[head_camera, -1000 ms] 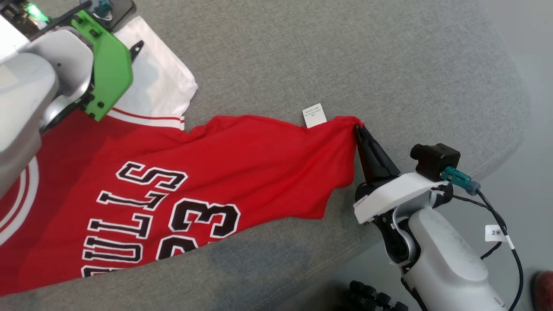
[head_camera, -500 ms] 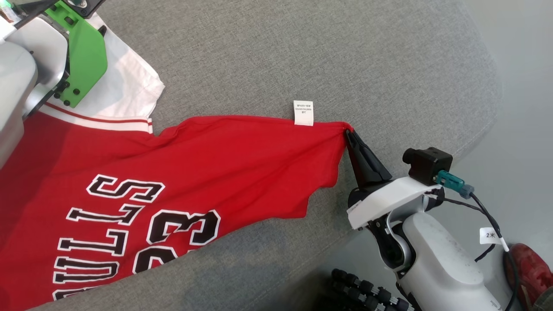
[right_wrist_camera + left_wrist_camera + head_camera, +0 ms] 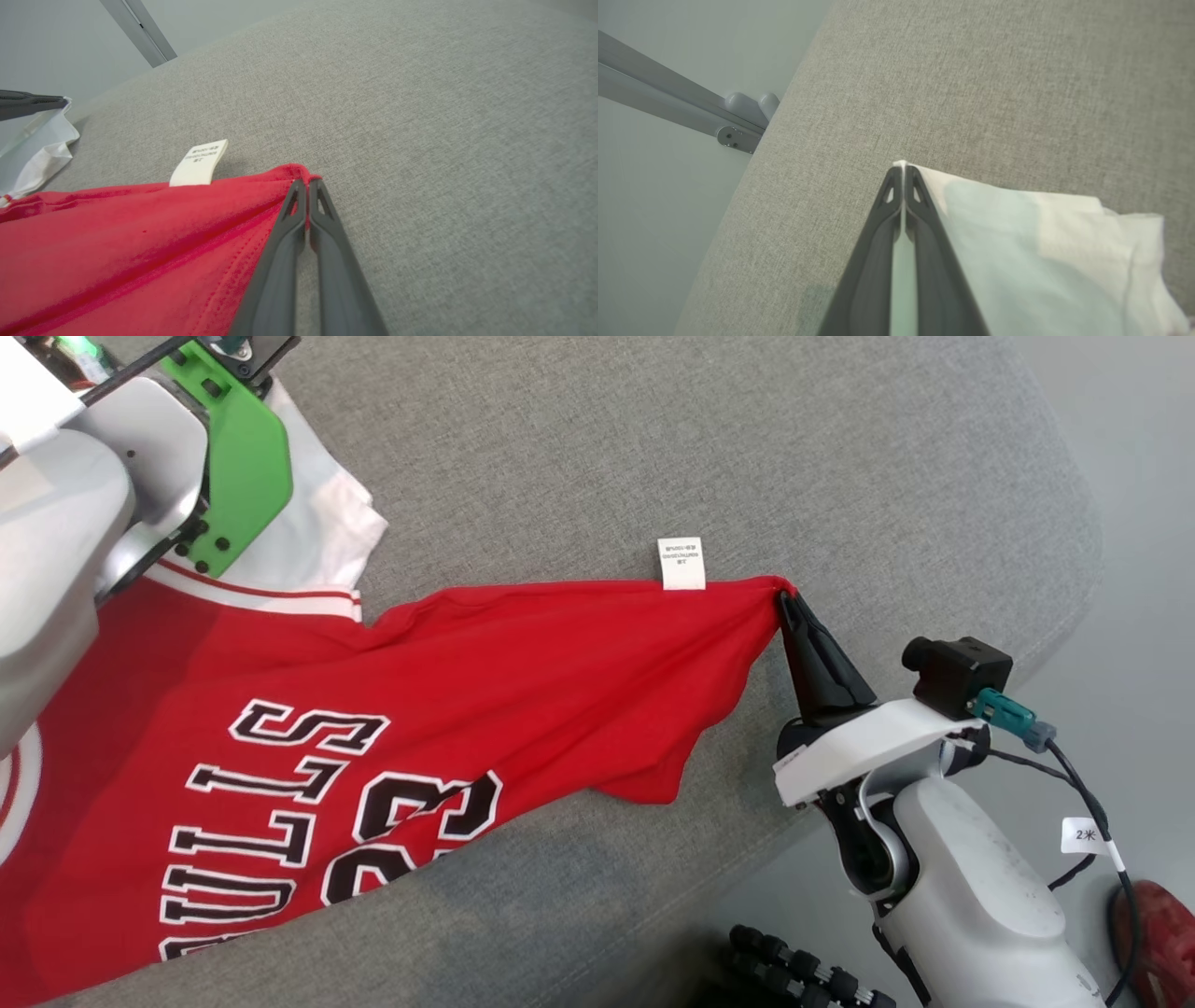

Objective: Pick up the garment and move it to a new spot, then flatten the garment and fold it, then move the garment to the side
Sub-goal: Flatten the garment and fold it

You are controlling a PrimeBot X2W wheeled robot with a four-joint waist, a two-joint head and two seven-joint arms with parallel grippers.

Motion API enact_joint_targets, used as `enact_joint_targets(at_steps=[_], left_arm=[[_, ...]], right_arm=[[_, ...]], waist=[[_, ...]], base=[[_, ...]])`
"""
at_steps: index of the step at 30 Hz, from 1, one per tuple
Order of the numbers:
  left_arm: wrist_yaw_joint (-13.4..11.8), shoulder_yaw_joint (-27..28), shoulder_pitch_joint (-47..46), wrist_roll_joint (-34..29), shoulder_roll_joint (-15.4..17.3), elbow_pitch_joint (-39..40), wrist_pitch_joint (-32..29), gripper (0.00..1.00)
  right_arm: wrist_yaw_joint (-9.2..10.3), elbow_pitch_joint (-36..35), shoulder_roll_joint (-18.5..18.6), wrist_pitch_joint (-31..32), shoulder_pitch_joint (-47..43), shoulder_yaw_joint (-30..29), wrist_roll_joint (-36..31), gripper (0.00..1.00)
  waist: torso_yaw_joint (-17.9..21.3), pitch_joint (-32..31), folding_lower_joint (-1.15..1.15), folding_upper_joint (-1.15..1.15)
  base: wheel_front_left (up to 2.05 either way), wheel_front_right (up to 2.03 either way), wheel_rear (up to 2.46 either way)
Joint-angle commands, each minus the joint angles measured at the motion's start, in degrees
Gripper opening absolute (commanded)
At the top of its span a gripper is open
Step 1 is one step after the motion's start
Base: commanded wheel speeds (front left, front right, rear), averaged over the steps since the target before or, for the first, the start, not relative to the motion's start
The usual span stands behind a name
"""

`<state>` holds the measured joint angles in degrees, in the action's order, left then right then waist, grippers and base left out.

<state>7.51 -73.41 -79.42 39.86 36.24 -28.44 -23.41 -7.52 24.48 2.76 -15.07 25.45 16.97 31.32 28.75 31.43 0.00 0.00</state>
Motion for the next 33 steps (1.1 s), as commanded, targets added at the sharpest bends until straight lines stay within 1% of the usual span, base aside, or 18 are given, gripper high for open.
enact_joint_targets(at_steps=[1,5,6,8,10,12,14,18,21,25,26,27,30,31,33], left_arm=[[-0.1,0.0,-0.4,0.7,-0.8,-0.2,1.6,0.0],[-0.1,0.0,0.2,2.1,-3.7,-2.3,10.4,0.0],[-0.1,0.0,0.1,2.8,-4.3,-2.9,12.3,0.0],[-0.1,0.0,-0.3,3.3,-5.3,-4.4,16.2,0.0],[-0.1,0.0,-1.4,4.6,-6.2,-6.1,19.7,0.0],[-0.1,0.1,-2.3,5.8,-7.0,-8.1,23.2,0.0],[-0.1,0.0,-3.4,5.9,-7.0,-10.3,26.5,0.0],[-0.1,0.4,-5.4,7.7,-7.6,-15.0,33.9,0.0],[-0.1,2.7,-5.7,10.2,-7.7,-17.7,37.2,0.0],[-0.1,4.6,-4.9,13.6,-6.6,-18.7,38.2,0.0],[-0.1,4.9,-5.0,14.5,-6.1,-18.5,38.3,0.0],[-0.1,4.9,-5.0,14.5,-6.1,-18.5,38.3,0.0],[-0.1,5.9,-5.4,18.4,-5.2,-16.9,38.5,0.0],[-0.1,6.1,-4.9,21.1,-5.1,-15.2,38.4,0.0],[-0.1,6.2,-5.0,24.1,-3.6,-13.0,37.8,0.0]], right_arm=[[0.06,0.2,0.2,-0.3,0.4,-0.5,-0.9,0.0],[0.06,1.2,0.4,-0.3,1.7,-4.2,-4.6,0.0],[0.06,1.2,1.0,-0.3,2.3,-5.0,-5.6,0.0],[0.06,1.8,3.1,-0.3,3.3,-5.1,-6.5,0.0],[0.06,2.7,5.7,-0.3,5.1,-3.3,-6.5,0.0],[0.06,3.4,8.6,-0.3,7.7,-1.7,-5.4,0.0],[0.06,4.2,11.1,-0.3,10.3,0.0,-3.6,0.0],[0.06,6.8,15.9,-0.1,15.4,4.4,2.4,0.0],[0.05,7.3,18.1,2.4,18.8,7.7,10.6,0.0],[0.06,5.9,22.0,6.6,22.3,9.5,21.4,0.0],[0.05,5.4,22.7,7.4,23.0,9.7,23.5,0.0],[0.05,5.4,22.7,7.4,23.0,9.7,23.5,0.0],[0.04,4.2,24.9,9.9,25.2,9.5,29.5,0.0],[0.04,3.7,25.3,10.8,25.8,9.2,31.8,0.0],[0.04,2.7,26.4,12.5,27.2,8.4,35.7,0.0]], waist=[[-2.1,-2.8,0.0,0.0],[-5.4,-8.9,0.0,0.0],[-6.3,-10.3,0.0,0.0],[-8.3,-13.2,0.0,0.0],[-10.2,-15.6,0.0,0.0],[-12.2,-17.8,0.0,0.0],[-13.8,-19.9,0.0,0.0],[-17.3,-24.0,0.0,0.0],[-19.5,-27.4,0.0,0.0],[-21.8,-31.1,0.0,0.0],[-22.3,-31.7,0.0,0.0],[-22.3,-31.7,0.0,0.0],[-23.7,-33.1,0.0,0.0],[-24.0,-33.6,0.0,0.0],[-24.6,-34.5,0.0,0.0]], base=[[0.0,0.0,0.0],[0.0,0.0,0.0],[0.0,0.0,0.0],[0.0,0.0,0.0],[0.0,0.0,0.0],[0.0,0.0,0.0],[0.0,0.0,0.0],[0.0,0.0,0.0],[0.0,0.0,0.0],[0.0,0.0,0.0],[0.0,0.0,0.0],[0.0,0.0,0.0],[0.0,0.0,0.0],[0.0,0.0,0.0],[0.0,0.0,0.0]])
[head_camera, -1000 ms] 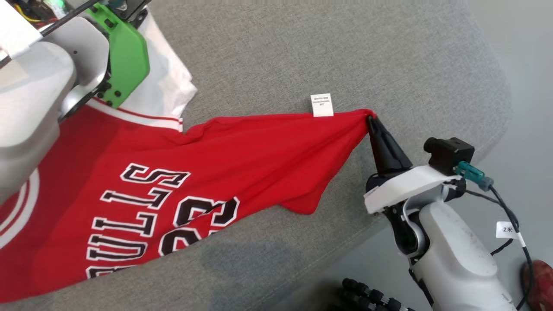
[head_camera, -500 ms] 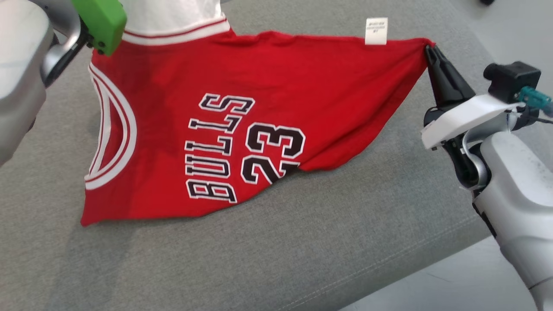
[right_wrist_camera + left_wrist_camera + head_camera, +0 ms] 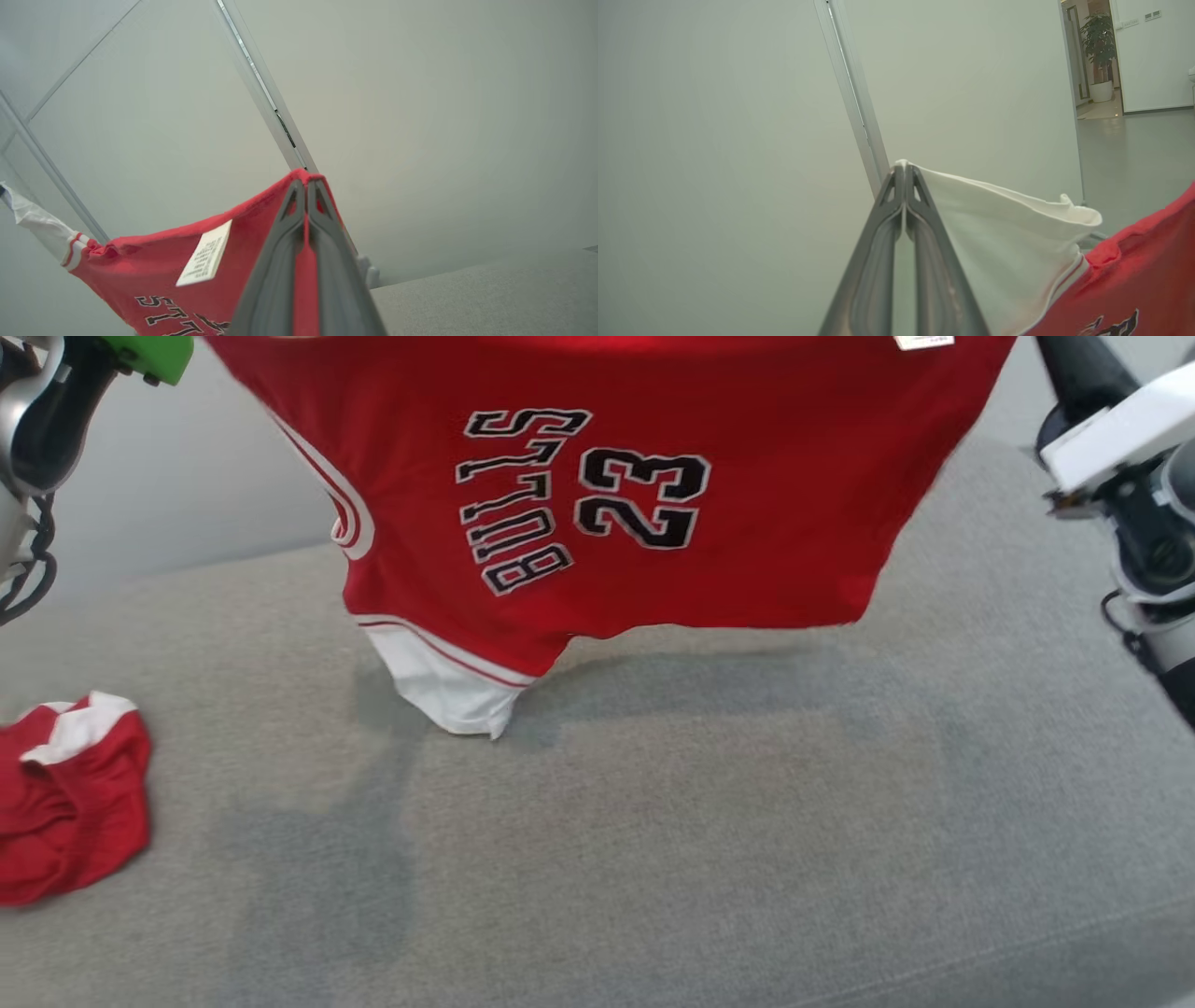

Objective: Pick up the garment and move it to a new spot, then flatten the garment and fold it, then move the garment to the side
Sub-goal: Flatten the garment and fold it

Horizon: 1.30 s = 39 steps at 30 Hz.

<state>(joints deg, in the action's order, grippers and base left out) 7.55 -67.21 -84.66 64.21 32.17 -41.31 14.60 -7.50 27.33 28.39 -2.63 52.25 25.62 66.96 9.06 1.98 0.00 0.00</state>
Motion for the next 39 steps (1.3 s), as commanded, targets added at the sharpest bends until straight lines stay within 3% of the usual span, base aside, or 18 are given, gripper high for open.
enact_joint_targets(at_steps=[1,8,15,21,26,33,34,35,36,39], left_arm=[[-0.1,-0.3,-0.1,1.0,1.2,0.9,-0.4,0.0],[-0.1,-1.5,-3.2,5.3,2.8,4.3,-1.1,0.0],[-0.1,-3.6,-5.6,6.6,2.0,5.9,-2.4,0.0],[-0.1,-4.6,-6.7,8.5,0.5,5.9,-4.3,0.0],[-0.1,-5.2,-8.9,9.7,0.0,6.3,-8.0,0.0],[-0.1,-5.4,-19.1,6.9,-1.6,3.3,-9.3,0.0],[-0.1,-5.4,-19.1,6.9,-1.6,3.3,-9.3,0.0],[-0.1,-5.1,-22.7,3.8,-2.6,-0.2,-5.2,0.0],[-0.1,-5.1,-22.7,3.8,-2.6,-0.2,-5.2,0.0],[-0.9,-3.5,-29.3,-2.1,-4.6,-5.5,-0.1,0.0]], right_arm=[[0.02,-0.6,1.4,0.7,1.2,-0.5,1.4,0.0],[0.01,-3.1,6.5,3.9,5.5,2.2,2.2,0.0],[0.01,-3.9,10.7,7.2,8.8,6.2,0.5,0.0],[0.01,-1.9,10.8,9.2,10.9,8.5,-0.1,0.0],[0.01,2.1,8.7,11.0,14.4,9.9,-1.5,0.0],[0.02,14.4,0.4,8.5,28.5,9.1,-9.4,0.0],[0.02,14.4,0.4,8.5,28.5,9.1,-9.4,0.0],[0.01,19.6,-3.0,3.5,33.2,8.1,-13.9,0.0],[0.01,19.6,-3.0,3.5,33.2,8.1,-13.9,0.0],[0.03,28.7,-6.8,-8.2,41.6,4.9,-21.4,0.0]], waist=[[-5.1,-5.4,0.0,0.0],[-6.5,-7.3,0.0,0.0],[-7.1,-7.1,0.0,0.0],[-6.9,-4.5,0.0,0.0],[-6.1,1.5,0.0,0.0],[-4.5,19.1,0.0,0.0],[-4.5,19.1,0.0,0.0],[-3.5,24.0,0.0,0.0],[-3.5,24.0,0.0,0.0],[-2.1,29.8,0.0,0.0]], base=[[0.0,0.0,0.0],[0.0,0.0,0.0],[0.0,0.0,0.0],[0.0,0.0,0.0],[0.0,0.0,0.0],[0.0,0.0,0.0],[0.0,0.0,0.0],[0.0,0.0,0.0],[0.0,0.0,0.0],[0.0,0.0,0.0]])
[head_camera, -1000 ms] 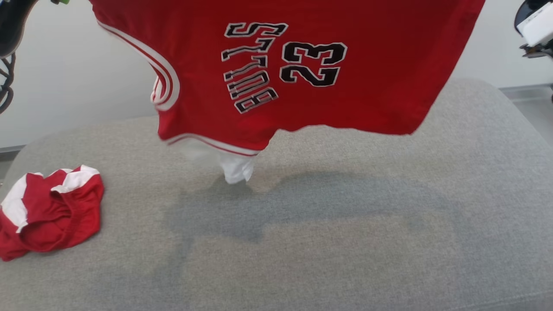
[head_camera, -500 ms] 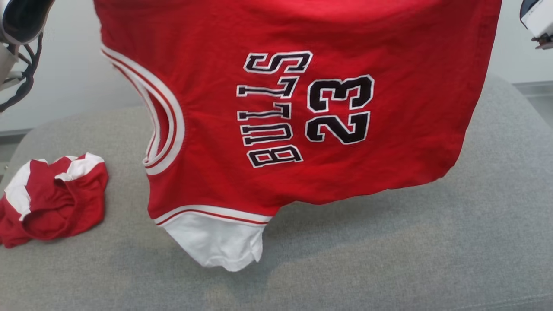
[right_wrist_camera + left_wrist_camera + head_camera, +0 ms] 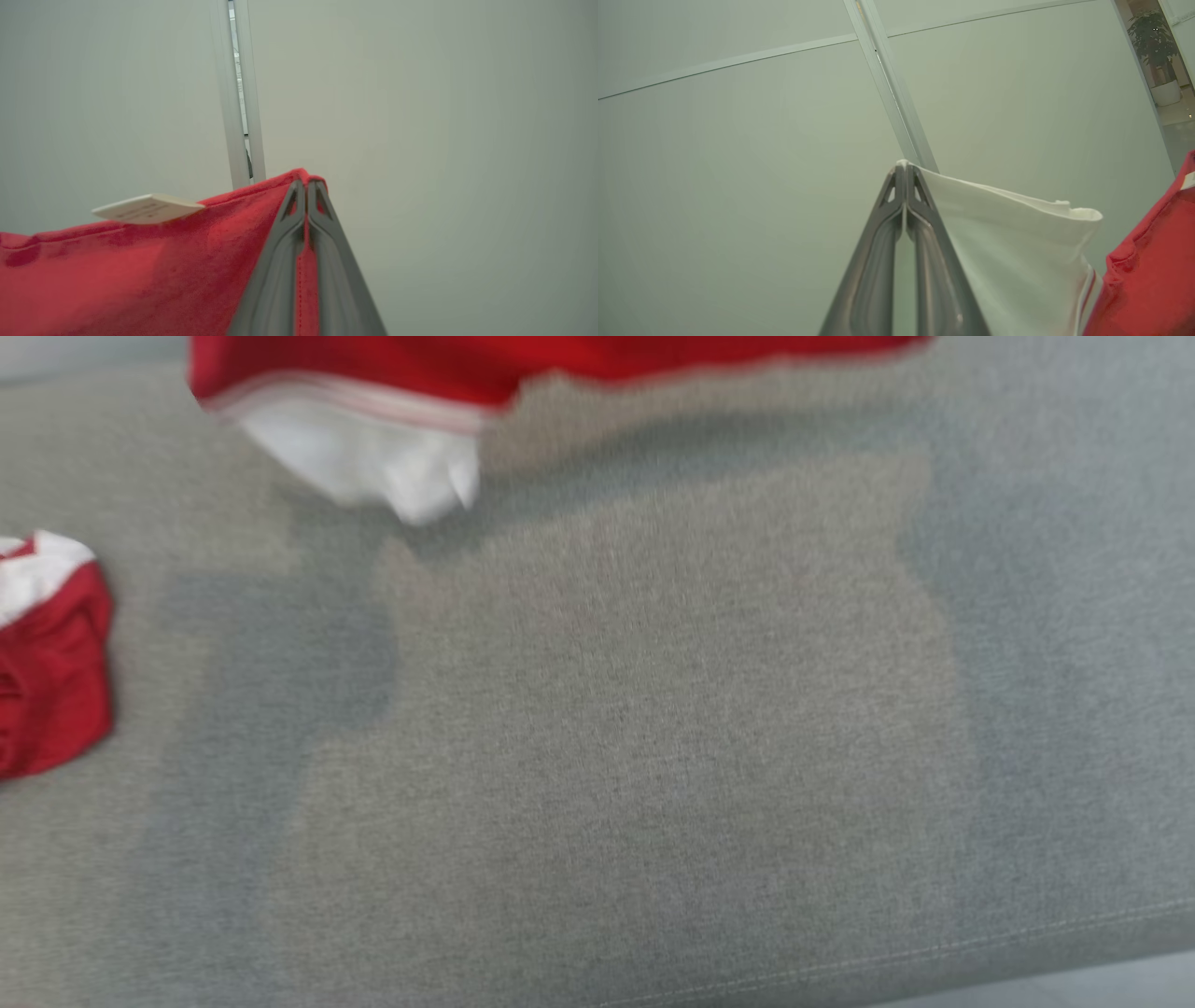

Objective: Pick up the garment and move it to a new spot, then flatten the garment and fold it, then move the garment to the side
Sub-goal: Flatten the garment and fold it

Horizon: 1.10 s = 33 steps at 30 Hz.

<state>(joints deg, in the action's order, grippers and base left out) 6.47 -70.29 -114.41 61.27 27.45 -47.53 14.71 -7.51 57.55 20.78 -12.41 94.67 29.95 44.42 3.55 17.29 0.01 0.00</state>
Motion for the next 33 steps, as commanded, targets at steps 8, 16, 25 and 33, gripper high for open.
enact_joint_targets(at_steps=[8,16,25,33], left_arm=[[-3.0,26.1,-0.6,-24.0,0.1,17.8,0.2,0.0],[0.7,43.5,15.8,-35.3,-2.4,25.3,0.4,0.0],[1.1,45.4,34.0,-31.1,-0.4,33.7,0.4,0.0],[1.0,45.6,51.9,-24.7,7.4,42.3,0.4,0.0]], right_arm=[[0.05,-6.0,-1.4,-2.7,7.2,-14.8,-21.2,0.0],[0.05,-13.5,-7.8,-2.8,-2.2,-28.8,-35.6,0.0],[0.05,-13.8,-9.0,-2.8,-11.9,-32.6,-37.9,0.0],[0.07,-12.7,-5.0,-2.7,-24.6,-29.9,-26.8,0.0]], waist=[[2.1,30.0,-0.01,0.0],[-0.8,36.8,-0.01,0.0],[-2.4,35.9,-0.01,0.0],[-3.4,27.5,-0.01,0.0]], base=[[0.0,0.0,0.0],[0.0,0.0,0.0],[0.0,0.0,0.0],[0.0,0.0,0.0]])
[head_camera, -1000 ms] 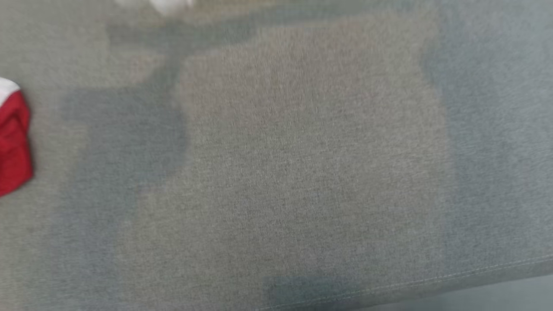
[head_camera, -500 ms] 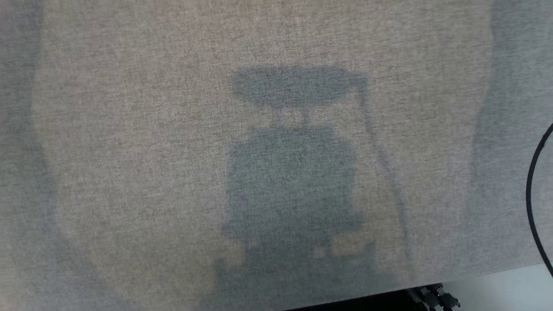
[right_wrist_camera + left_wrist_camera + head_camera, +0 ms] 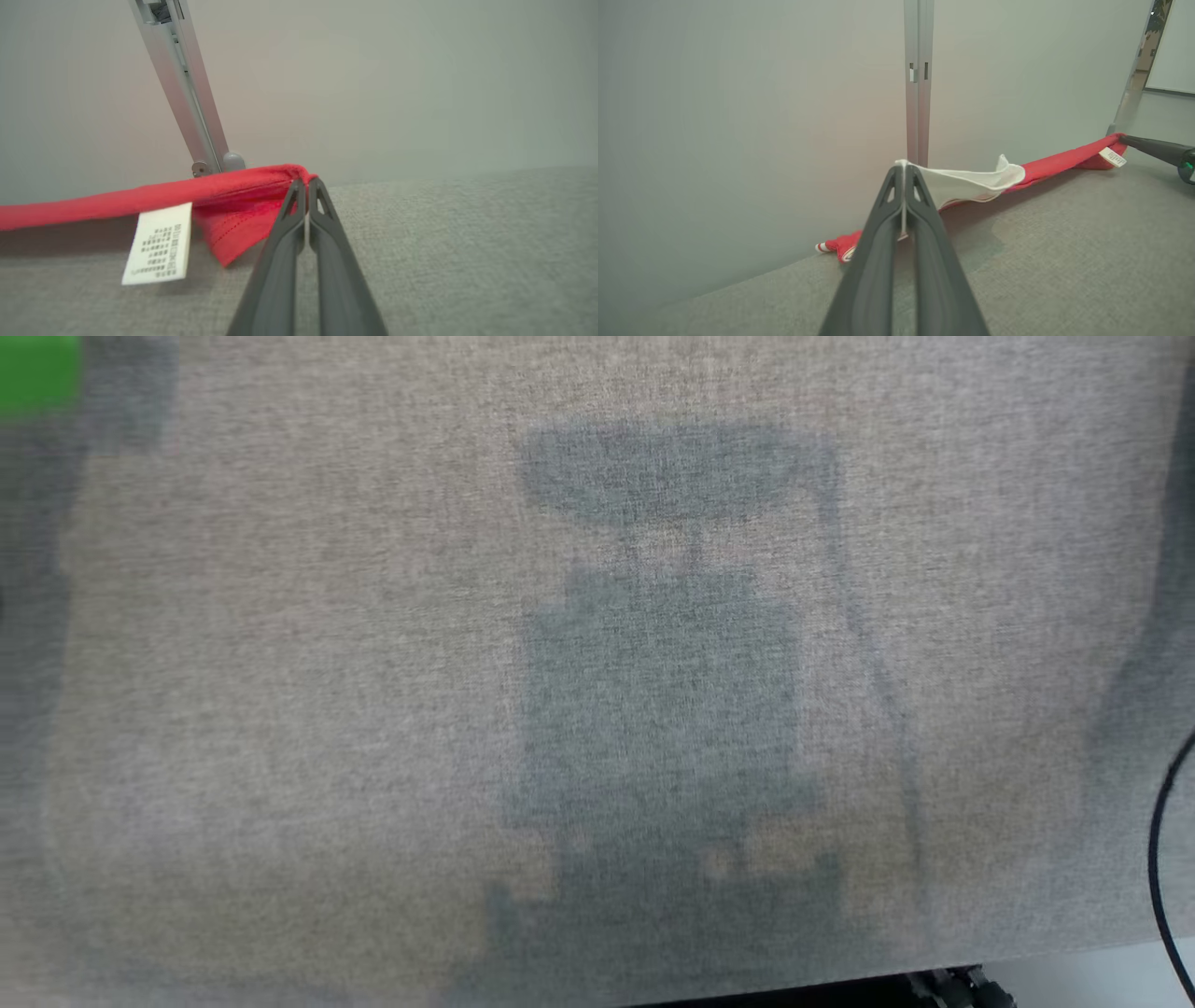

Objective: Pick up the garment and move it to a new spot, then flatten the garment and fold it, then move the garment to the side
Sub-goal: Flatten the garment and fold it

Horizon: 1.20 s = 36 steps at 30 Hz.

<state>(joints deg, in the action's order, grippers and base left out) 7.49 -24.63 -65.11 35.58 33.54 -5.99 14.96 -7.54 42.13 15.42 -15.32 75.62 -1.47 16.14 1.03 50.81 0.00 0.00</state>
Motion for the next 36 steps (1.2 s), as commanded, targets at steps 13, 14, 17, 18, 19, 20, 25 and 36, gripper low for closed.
enact_joint_targets(at_steps=[13,14,17,18,19,20,25,36], left_arm=[[0.0,-5.0,28.8,15.4,3.8,4.3,0.2,0.0],[0.0,-4.7,30.8,15.3,3.9,4.3,0.2,0.0],[0.0,-5.2,36.5,13.3,4.9,4.9,0.2,0.0],[0.0,-5.5,38.1,12.6,5.2,5.3,0.2,0.0],[0.0,-6.1,39.9,11.8,5.5,5.8,0.2,0.0],[0.0,-6.4,41.6,11.5,5.6,6.3,0.2,0.0],[0.0,-4.9,51.5,9.8,5.1,8.1,0.2,0.0],[0.0,-3.8,67.4,7.6,5.2,14.2,0.2,0.0]], right_arm=[[0.11,-2.8,10.0,0.1,-26.5,15.6,18.0,0.0],[0.11,-4.4,10.8,0.1,-28.4,16.3,17.7,0.0],[0.11,-8.1,13.7,0.1,-35.1,17.4,14.2,0.0],[0.11,-9.3,14.4,0.1,-37.3,17.5,12.7,0.0],[0.11,-10.4,14.9,0.1,-39.6,17.5,11.5,0.0],[0.11,-11.3,15.3,0.1,-41.8,17.3,10.3,0.0],[0.11,-14.9,16.5,0.1,-50.5,18.7,5.7,0.0],[0.11,-24.4,18.5,0.1,-71.9,10.5,3.2,0.0]], waist=[[-2.1,-25.0,0.0,0.0],[-2.2,-26.5,0.0,0.0],[-2.2,-30.8,0.0,0.0],[-2.3,-31.9,0.0,0.0],[-2.3,-33.0,0.0,0.0],[-2.3,-34.1,0.0,0.0],[-1.0,-37.7,0.0,0.0],[-0.7,-41.8,0.0,0.0]], base=[[0.0,0.0,0.0],[0.0,0.0,0.0],[0.0,0.0,0.0],[0.0,0.0,0.0],[0.0,0.0,0.0],[0.0,0.0,0.0],[0.0,0.0,0.0],[0.0,0.0,0.0]])
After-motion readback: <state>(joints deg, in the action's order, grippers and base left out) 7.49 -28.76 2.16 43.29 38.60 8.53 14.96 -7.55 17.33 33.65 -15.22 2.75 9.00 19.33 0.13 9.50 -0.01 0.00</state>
